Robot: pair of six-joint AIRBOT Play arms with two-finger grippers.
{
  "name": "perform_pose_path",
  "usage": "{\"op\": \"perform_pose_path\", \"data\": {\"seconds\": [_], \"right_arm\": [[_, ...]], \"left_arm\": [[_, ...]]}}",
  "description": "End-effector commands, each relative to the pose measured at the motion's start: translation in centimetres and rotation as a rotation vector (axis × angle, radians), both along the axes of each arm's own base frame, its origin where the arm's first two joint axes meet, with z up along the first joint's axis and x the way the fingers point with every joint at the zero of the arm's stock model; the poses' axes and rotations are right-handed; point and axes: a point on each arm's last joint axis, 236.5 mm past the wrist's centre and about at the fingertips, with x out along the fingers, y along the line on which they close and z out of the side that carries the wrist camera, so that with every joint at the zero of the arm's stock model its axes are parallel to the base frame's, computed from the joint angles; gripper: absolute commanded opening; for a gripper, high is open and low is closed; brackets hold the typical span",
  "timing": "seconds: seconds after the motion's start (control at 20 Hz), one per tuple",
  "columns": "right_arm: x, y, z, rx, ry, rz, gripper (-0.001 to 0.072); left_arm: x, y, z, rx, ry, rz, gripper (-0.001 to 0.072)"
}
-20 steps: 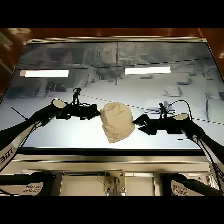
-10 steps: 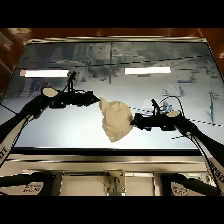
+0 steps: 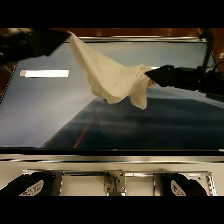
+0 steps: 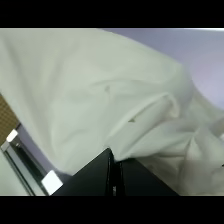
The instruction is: Fold the shirts.
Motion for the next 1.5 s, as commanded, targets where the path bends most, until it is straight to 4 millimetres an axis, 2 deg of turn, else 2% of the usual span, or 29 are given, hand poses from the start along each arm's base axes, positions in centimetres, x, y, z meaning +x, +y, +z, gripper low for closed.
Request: {"op": "perform_pose_path", "data": {"seconds": [0.0, 0.05, 0.15, 0.3, 0.4, 0.5, 0.65, 0.75, 0.85, 0.9, 1.0, 1.1, 1.15, 1.2, 1.3, 1.35, 1.45], "right_arm": [[-6.9, -1.3, 12.0, -0.057, -0.333, -0.079, 0.0064], [-8.2, -2.2, 13.3, -0.097, -0.371, -0.132, 0.0064], [-10.1, -4.3, 13.5, -0.19, -0.376, -0.232, 0.0064], [-11.8, -6.7, 9.7, -0.328, -0.242, -0.296, 0.0064], [-13.2, -6.8, 6.5, -0.393, -0.114, -0.245, 0.0065], [-13.9, -6.8, 4.4, -0.434, -0.02, -0.201, 0.0065], [-13.1, -6.8, 2.3, -0.415, 0.127, -0.193, 0.0064], [-12.3, -6.9, -0.6, -0.421, 0.279, -0.168, 0.0064], [-11.0, -6.8, -4.5, -0.437, 0.411, -0.134, 0.0064], [-9.8, -7.0, -6.9, -0.448, 0.475, -0.14, 0.0064], [-6.2, -8.0, -12.0, -0.474, 0.549, -0.215, 0.0065], [-1.4, -8.8, -16.5, -0.45, 0.552, -0.312, 0.0065], [0.9, -9.0, -18.5, -0.412, 0.563, -0.365, 0.0064], [3.0, -9.2, -20.2, -0.382, 0.571, -0.409, 0.0065], [6.5, -9.0, -23.3, -0.318, 0.604, -0.457, 0.0065], [7.9, -8.5, -24.8, -0.279, 0.63, -0.467, 0.0065], [9.3, -7.8, -28.0, -0.226, 0.701, -0.474, 0.0065]], "left_arm": [[-8.1, 4.8, 9.7, 0.003, -0.262, 0.152, 0.0036], [-9.3, 6.0, 10.3, 0.019, -0.276, 0.208, 0.0036], [-10.5, 7.9, 9.1, 0.082, -0.228, 0.303, 0.0036], [-10.5, 9.7, 4.1, 0.213, -0.038, 0.373, 0.0037], [-10.5, 9.9, 1.2, 0.27, 0.06, 0.36, 0.0036], [-10.3, 9.7, -1.1, 0.295, 0.132, 0.333, 0.0037], [-8.7, 9.7, -5.6, 0.311, 0.255, 0.313, 0.0036], [-6.5, 10.0, -10.1, 0.307, 0.364, 0.313, 0.0037], [-3.0, 10.7, -13.5, 0.25, 0.417, 0.364, 0.0037], [-1.2, 10.7, -14.1, 0.191, 0.427, 0.379, 0.0037], [3.1, 10.8, -14.3, 0.034, 0.434, 0.412, 0.0038], [7.8, 11.6, -14.5, -0.108, 0.435, 0.466, 0.0038], [9.9, 11.8, -15.5, -0.137, 0.436, 0.484, 0.0038], [11.7, 11.4, -17.8, -0.124, 0.46, 0.486, 0.0038], [13.9, 9.3, -24.3, -0.078, 0.593, 0.451, 0.0038], [14.6, 8.0, -27.7, -0.058, 0.664, 0.429, 0.0038], [15.2, 5.5, -33.2, -0.064, 0.798, 0.391, 0.0037]]}}
